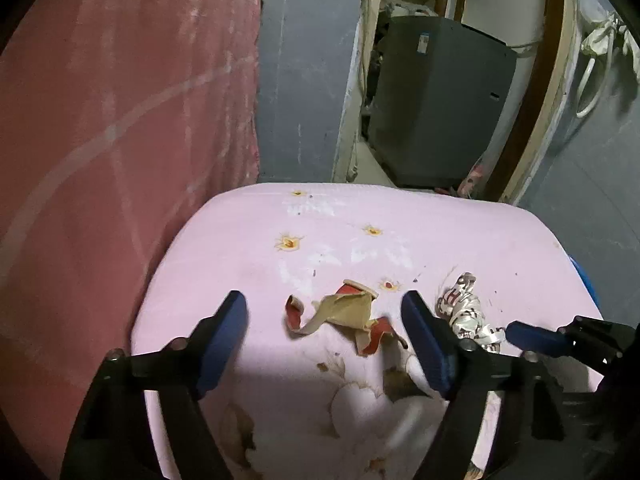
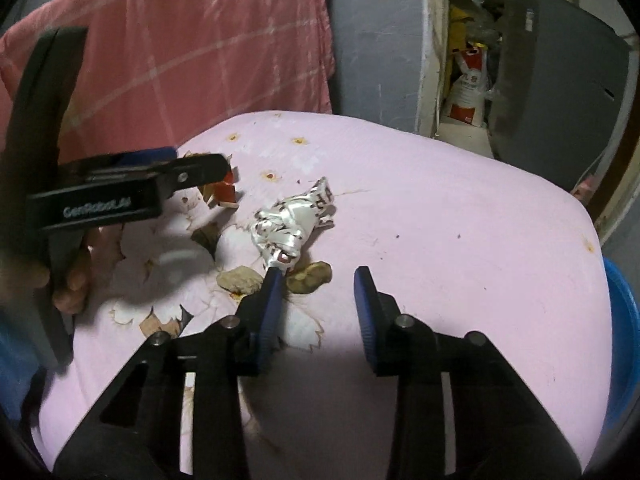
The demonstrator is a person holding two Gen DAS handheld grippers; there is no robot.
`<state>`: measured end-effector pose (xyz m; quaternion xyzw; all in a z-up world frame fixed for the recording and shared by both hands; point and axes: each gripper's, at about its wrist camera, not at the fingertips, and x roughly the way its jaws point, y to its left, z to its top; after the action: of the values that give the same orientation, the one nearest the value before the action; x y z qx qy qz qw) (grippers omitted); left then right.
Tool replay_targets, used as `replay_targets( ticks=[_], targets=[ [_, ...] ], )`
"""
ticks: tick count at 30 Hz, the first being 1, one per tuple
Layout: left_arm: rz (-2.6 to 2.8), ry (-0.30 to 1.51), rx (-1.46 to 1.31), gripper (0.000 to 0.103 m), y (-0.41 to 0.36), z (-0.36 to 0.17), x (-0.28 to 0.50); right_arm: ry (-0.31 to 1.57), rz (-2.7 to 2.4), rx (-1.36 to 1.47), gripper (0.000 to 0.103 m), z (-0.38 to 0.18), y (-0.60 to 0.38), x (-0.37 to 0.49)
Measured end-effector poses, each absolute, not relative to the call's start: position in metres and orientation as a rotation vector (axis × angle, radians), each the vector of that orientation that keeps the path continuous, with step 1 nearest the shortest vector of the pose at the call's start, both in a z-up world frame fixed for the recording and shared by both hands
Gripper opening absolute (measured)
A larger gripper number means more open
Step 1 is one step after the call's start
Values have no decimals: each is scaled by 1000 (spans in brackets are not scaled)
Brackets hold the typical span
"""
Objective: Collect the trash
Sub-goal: 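Grasp the tan paper scrap with the left gripper while the right grasps a brown scrap, then carry the tan scrap and brown scrap over the blue bucket with both grippers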
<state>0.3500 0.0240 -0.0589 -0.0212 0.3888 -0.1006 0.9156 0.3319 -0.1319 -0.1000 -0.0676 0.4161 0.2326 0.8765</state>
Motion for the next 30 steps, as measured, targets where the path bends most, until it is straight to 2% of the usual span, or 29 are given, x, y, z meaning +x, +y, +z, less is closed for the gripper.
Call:
replay_targets(
  ticks=[5, 10, 22, 30],
  targets=[
    [-230, 832, -52, 40, 23, -63, 356, 881, 502, -165, 24, -102, -127, 332],
    [-248, 829, -62, 26, 22, -63, 353, 877, 504, -145, 20, -101, -130, 330],
    [-248, 818, -92, 16, 16, -63, 322, 825, 463, -71, 19, -96, -145, 317],
    [-278, 727, -180, 13, 13, -48, 293, 681, 436, -13, 19, -73, -161, 292]
  ],
)
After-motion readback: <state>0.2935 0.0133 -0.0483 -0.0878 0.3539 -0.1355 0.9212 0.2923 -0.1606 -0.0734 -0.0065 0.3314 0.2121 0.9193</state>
